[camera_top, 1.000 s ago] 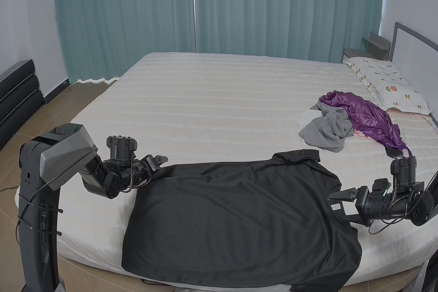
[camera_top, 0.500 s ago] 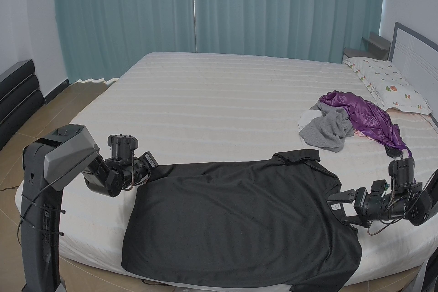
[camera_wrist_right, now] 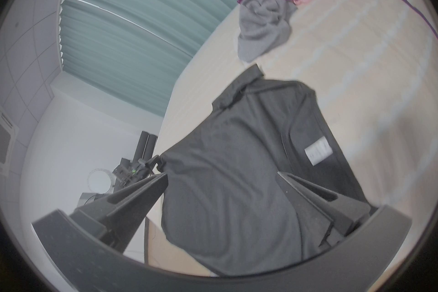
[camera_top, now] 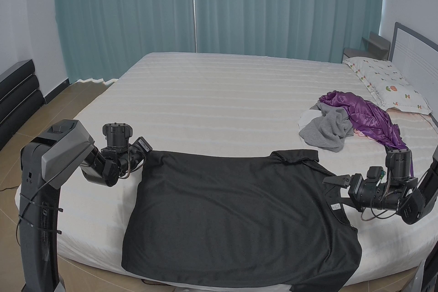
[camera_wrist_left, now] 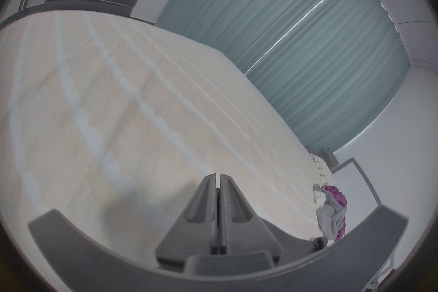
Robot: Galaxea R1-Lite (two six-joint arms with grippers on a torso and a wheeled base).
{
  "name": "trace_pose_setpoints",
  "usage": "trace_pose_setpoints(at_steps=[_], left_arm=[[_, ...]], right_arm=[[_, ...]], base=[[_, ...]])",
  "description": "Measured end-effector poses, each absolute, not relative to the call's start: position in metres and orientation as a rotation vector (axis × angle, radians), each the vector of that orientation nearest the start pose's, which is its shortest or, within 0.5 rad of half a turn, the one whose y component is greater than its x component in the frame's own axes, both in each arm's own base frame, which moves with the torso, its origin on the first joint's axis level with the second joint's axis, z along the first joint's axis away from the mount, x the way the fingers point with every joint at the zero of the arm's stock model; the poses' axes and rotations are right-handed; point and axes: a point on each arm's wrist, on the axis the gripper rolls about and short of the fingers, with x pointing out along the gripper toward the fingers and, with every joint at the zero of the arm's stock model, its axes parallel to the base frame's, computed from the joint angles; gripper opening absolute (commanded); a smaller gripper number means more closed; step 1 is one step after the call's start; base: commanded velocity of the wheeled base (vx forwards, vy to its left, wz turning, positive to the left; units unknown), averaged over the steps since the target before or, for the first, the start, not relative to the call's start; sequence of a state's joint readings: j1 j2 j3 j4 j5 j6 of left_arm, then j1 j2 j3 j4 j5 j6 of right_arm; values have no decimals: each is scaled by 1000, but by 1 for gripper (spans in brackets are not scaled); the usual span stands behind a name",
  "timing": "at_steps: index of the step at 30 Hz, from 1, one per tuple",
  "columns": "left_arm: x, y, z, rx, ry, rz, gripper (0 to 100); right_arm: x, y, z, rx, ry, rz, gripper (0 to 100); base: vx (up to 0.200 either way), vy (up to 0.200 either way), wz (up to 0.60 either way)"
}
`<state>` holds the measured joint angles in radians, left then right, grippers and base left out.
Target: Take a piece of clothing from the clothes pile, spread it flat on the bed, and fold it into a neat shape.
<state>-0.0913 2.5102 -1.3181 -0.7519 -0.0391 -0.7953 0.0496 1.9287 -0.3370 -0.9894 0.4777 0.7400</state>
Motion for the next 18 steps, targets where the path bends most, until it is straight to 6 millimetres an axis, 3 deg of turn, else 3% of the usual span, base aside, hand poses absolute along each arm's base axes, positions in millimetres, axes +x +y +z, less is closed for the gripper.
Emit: trace_pose_setpoints(at_steps=[10,18], left_arm=[[491,-37,29,-772,368,31,0],[501,-38,37,-770,346,20,0]], right_arm=[[328,33,42,776,602,202,100],[380,44,21,757,614,165,100]], base=[[0,0,0],[0,0,0]])
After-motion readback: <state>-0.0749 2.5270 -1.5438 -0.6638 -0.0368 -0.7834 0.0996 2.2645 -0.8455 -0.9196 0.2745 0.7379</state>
